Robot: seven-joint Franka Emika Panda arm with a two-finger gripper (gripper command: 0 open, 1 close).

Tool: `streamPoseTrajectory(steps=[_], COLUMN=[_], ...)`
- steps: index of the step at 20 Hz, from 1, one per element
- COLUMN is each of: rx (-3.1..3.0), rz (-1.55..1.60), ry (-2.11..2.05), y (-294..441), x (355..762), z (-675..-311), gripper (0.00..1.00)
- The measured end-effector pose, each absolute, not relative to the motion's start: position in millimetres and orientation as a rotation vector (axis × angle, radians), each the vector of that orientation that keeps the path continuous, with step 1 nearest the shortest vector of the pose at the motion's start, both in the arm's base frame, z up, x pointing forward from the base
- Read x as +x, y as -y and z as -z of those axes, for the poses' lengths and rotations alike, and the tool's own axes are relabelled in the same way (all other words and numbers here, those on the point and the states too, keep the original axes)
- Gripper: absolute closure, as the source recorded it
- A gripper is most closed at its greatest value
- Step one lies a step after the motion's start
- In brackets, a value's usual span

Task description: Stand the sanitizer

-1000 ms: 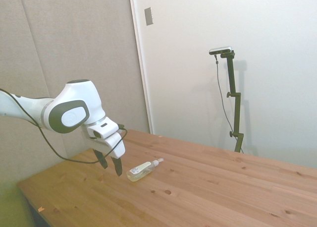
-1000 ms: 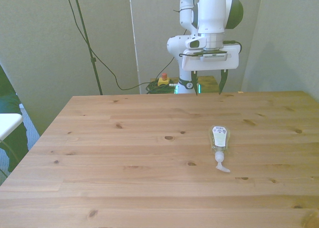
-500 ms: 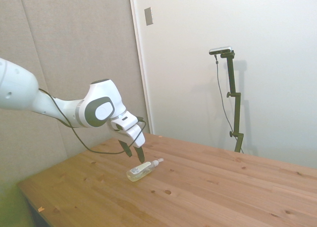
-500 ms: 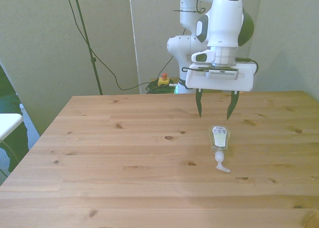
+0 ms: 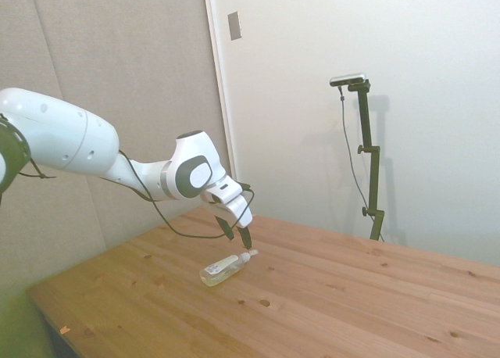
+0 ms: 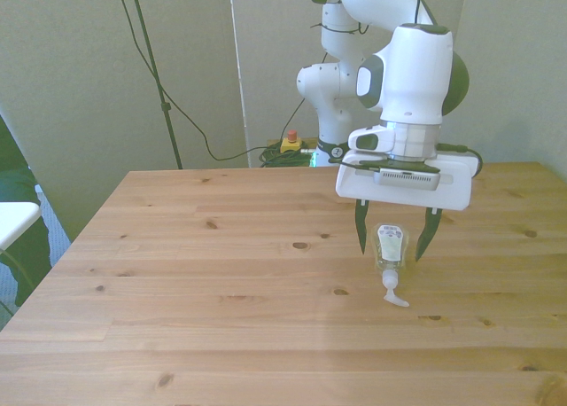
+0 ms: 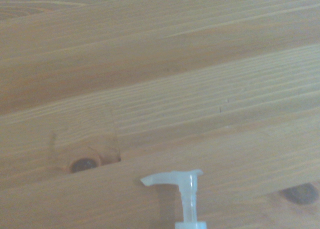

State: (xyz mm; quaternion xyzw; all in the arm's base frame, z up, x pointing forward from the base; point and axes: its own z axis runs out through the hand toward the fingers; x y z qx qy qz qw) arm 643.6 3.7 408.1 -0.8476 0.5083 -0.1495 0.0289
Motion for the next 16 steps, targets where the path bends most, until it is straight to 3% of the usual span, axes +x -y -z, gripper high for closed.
streamPoseTrajectory(steps=[10, 11, 16], rx=[-2.645, -2.646, -2.659], rz=[0.404, 0.401, 0.374], ry=[-1.610, -1.614, -1.622], y=[3, 4, 5], x=[672, 672, 672], z=[-365, -364, -353], gripper=[0.00, 1.00, 1.00])
